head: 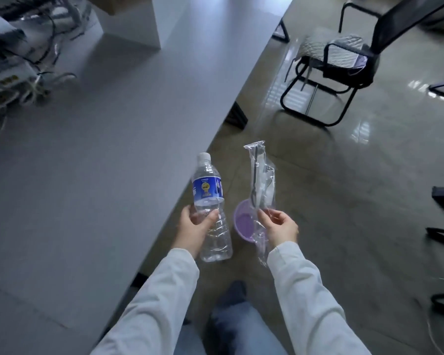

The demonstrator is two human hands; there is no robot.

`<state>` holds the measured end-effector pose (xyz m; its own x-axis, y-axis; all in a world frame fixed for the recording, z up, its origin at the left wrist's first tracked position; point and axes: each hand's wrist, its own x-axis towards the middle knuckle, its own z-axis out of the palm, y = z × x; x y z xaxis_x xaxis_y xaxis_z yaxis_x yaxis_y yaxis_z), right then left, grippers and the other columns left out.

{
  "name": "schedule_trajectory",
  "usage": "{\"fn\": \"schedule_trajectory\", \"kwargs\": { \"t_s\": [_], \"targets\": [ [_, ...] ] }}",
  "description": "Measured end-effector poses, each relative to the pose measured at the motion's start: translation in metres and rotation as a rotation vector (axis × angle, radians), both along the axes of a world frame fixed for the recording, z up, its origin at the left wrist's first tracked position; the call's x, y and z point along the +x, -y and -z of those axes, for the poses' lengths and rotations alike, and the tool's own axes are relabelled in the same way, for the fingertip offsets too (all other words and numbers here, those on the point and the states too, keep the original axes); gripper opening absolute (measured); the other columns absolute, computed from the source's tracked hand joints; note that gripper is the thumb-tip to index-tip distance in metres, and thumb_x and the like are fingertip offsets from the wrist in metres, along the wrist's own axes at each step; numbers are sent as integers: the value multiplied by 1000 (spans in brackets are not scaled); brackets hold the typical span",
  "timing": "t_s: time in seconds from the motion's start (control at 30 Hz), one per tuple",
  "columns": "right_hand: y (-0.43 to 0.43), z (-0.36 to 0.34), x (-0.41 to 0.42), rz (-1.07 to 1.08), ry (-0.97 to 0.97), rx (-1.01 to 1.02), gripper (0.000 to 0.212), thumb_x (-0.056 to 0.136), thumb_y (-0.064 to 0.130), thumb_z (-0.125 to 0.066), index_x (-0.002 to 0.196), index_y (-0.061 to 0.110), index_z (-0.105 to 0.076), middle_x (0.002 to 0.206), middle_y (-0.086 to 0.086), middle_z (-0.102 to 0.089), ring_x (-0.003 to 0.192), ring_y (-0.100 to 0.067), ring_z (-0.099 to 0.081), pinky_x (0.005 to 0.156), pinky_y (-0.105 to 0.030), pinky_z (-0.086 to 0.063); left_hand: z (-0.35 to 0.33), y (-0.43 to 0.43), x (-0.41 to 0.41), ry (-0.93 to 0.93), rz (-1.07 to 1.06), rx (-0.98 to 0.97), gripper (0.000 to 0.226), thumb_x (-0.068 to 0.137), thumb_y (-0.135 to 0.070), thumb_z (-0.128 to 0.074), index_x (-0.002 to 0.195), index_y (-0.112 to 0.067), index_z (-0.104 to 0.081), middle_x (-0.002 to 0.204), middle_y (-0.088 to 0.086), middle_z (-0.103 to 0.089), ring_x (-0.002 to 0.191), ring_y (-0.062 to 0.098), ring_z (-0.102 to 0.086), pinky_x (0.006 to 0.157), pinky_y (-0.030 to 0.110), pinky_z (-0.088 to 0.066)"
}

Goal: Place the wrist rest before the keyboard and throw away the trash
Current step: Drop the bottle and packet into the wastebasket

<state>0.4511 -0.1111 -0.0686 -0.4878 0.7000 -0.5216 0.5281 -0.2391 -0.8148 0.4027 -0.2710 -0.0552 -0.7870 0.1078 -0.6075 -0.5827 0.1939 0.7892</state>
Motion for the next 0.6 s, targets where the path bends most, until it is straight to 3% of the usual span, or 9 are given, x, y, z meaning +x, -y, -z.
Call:
{"fn": "schedule_trajectory", "kwargs": {
  "t_s": [0.1, 0.2, 0.33, 0.6],
  "targets": [
    [-49, 15, 10, 64, -9, 17, 13, 72, 13, -73, 80, 11, -63, 73, 0, -63, 75, -18, -56, 68, -20, -46, 13, -50, -2, -2, 82, -8, 60, 77, -27, -69, 129, -10, -44, 111, 3, -57, 102, 18, -55, 88, 30, -41],
    [-86, 43, 26, 134, 30, 22, 19, 70, 14, -75, 65, 22, -59, 68, 6, -60, 76, -20, -56, 77, -30, -47, 34, -93, -4, 18, 154, -15, 59, 76, -26, -71, 128, -13, -46, 108, 1, -58, 101, 18, -56, 94, 33, -45],
    [-107, 87, 49, 230, 89, -25, 23, 66, 17, -78, 62, 25, -57, 68, 6, -61, 77, -22, -57, 84, -35, -47, 76, -120, -3, 46, 241, -45, 60, 75, -29, -71, 129, -15, -47, 114, 3, -59, 106, 20, -57, 101, 38, -44],
    [-115, 210, 58, 293, 189, -152, 22, 67, 16, -78, 63, 17, -57, 68, 1, -60, 77, -22, -56, 76, -28, -41, 208, -136, -15, 114, 354, -129, 63, 77, -28, -69, 132, -10, -44, 131, 12, -57, 110, 23, -57, 101, 37, -44]
  ]
}}
